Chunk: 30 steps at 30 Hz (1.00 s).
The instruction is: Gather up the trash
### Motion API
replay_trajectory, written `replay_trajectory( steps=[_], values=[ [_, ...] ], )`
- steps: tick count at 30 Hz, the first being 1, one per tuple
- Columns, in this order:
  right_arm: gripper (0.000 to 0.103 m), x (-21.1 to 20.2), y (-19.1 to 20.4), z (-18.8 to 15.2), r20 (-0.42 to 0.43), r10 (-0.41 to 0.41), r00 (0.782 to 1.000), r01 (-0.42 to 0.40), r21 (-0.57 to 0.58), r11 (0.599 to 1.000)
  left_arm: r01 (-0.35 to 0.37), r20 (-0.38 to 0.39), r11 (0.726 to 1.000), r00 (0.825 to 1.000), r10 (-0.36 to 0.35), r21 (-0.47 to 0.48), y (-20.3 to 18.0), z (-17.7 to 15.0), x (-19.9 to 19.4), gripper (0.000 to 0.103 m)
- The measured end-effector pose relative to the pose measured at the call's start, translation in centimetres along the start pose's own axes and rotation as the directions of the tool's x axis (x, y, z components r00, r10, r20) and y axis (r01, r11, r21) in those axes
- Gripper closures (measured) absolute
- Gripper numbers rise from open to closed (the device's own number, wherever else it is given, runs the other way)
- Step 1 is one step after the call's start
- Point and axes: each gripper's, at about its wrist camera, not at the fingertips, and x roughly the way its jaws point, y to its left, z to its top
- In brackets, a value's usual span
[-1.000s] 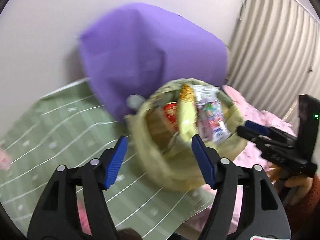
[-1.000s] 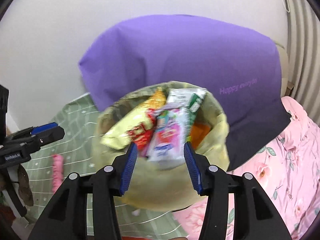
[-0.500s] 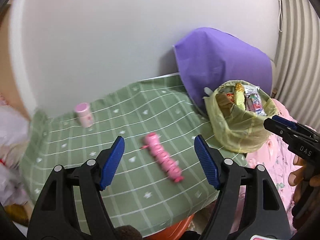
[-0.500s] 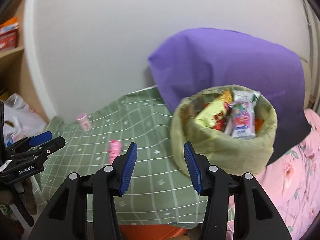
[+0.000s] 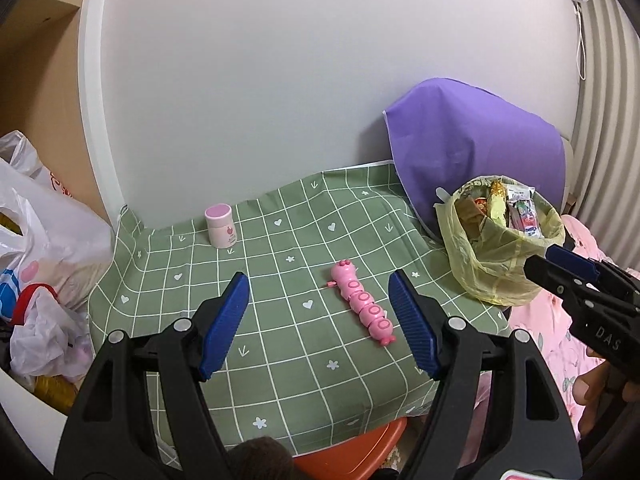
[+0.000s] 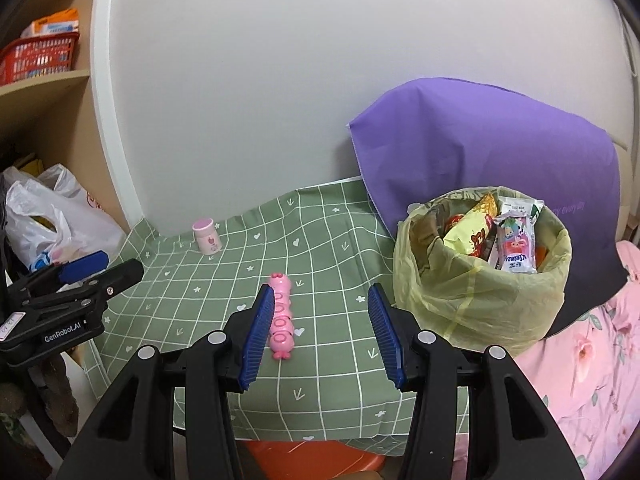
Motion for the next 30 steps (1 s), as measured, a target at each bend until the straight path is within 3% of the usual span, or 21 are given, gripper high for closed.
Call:
replay_trajectory(
  steps=[30],
  values=[
    [0.057, -1.8, -1.2, -0.7, 0.036, -0.036, 0.999, 0.036, 0.005, 0.999, 0.044, 0.012, 0.999, 0.999, -0.044, 0.015, -2.1, 0.1, -0.6, 0.035]
  ],
)
